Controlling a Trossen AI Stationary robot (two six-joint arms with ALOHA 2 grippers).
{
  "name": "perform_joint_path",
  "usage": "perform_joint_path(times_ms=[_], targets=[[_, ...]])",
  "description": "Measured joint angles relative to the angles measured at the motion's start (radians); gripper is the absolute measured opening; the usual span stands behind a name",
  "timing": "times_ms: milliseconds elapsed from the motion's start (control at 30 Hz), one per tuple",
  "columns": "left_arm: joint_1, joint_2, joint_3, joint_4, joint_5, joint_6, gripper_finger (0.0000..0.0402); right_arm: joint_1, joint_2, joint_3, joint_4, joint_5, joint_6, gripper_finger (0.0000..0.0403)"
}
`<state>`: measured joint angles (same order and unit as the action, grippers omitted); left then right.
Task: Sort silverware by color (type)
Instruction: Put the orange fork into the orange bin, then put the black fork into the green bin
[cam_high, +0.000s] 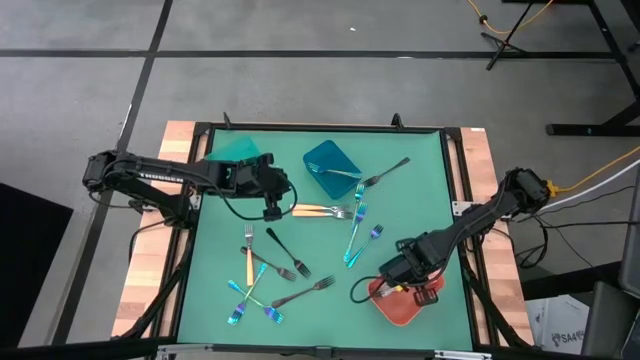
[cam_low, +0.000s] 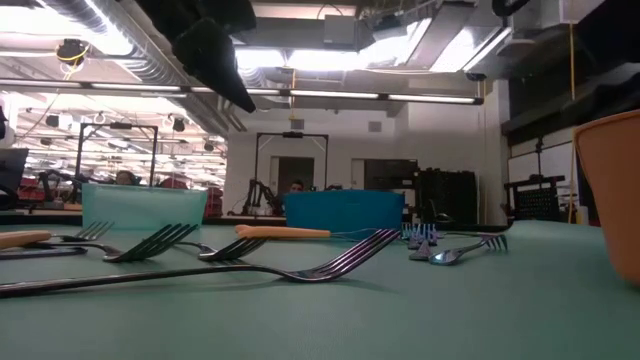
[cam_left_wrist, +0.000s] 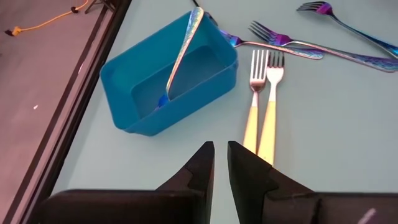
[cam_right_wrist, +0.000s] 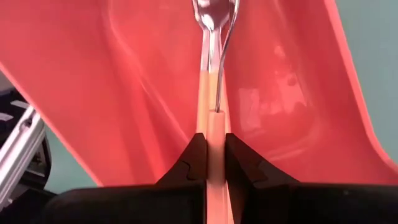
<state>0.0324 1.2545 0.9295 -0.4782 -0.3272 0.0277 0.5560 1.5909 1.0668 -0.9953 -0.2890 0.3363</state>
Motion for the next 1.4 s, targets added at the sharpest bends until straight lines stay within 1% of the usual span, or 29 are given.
perform_joint_path(times_ms=[133, 333, 700, 767, 967, 1067, 1167, 1400], targets=[[-0.010, 0.000, 0.000, 0.000, 0.000, 0.000, 0.0039, 0.000, 0.000, 0.000, 0.026, 0.000, 0.000, 0.0017], [-0.016, 0.000, 0.000, 0.000, 0.000, 0.000, 0.0039, 0.000, 0.000, 0.000, 0.030, 0.035, -0.001, 0.0017], [-0.015, 0.000, 0.000, 0.000, -0.001, 0.000, 0.0039, 0.000, 0.000, 0.000, 0.029, 0.034, -0.001, 0.0018], [-0.015, 0.000, 0.000, 0.000, -0.001, 0.000, 0.0039, 0.000, 0.000, 0.000, 0.029, 0.035, -0.001, 0.0026], [-0.015, 0.000, 0.000, 0.000, -0.001, 0.000, 0.0039, 0.000, 0.000, 0.000, 0.029, 0.035, -0.001, 0.0075], [-0.015, 0.000, 0.000, 0.000, -0.001, 0.000, 0.0039, 0.000, 0.000, 0.000, 0.029, 0.035, -0.001, 0.0091], [-0.015, 0.000, 0.000, 0.000, -0.001, 0.000, 0.0039, 0.000, 0.000, 0.000, 0.029, 0.058, -0.002, 0.0098], [-0.015, 0.000, 0.000, 0.000, -0.001, -0.001, 0.0039, 0.000, 0.000, 0.000, 0.029, 0.095, -0.002, 0.0095]])
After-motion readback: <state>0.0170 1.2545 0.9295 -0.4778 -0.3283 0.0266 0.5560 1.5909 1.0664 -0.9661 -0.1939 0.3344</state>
